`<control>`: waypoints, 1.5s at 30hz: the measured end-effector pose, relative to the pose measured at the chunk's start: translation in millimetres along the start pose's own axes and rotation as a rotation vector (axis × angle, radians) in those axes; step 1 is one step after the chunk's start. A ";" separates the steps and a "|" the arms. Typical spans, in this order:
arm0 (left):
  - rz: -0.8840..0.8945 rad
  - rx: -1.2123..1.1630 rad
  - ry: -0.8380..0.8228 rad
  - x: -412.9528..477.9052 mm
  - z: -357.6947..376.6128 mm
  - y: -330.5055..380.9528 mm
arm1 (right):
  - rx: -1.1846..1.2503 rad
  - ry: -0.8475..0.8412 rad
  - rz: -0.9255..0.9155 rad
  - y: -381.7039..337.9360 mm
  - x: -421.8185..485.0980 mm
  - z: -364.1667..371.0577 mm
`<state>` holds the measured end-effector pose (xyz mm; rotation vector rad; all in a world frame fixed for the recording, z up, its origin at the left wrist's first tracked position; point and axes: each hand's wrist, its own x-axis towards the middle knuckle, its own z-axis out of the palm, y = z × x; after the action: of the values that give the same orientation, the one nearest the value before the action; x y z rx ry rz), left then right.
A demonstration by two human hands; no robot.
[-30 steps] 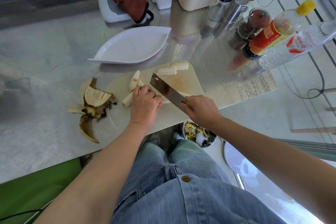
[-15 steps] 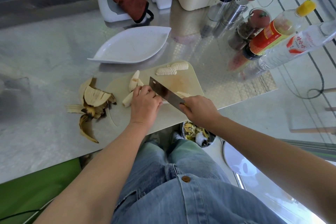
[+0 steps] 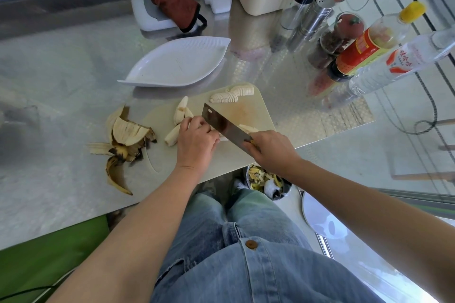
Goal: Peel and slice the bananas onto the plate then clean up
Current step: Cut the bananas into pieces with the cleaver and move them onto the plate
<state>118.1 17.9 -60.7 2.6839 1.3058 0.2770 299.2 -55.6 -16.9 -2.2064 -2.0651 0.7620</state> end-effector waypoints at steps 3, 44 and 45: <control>0.005 -0.001 0.003 0.3 -0.4 -0.3 | 0.008 -0.002 -0.006 0.9 0.1 0.6; -0.010 -0.011 0.023 -0.7 -0.6 0.6 | 0.067 0.019 0.031 -1.1 -5.3 1.9; -0.015 -0.011 0.026 -1.0 -0.5 0.6 | 0.056 0.017 0.025 -1.4 -5.7 1.2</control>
<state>117.8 16.8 -60.2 2.6692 1.3273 0.3170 297.4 -61.1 -15.5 -2.2061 -1.9868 0.7893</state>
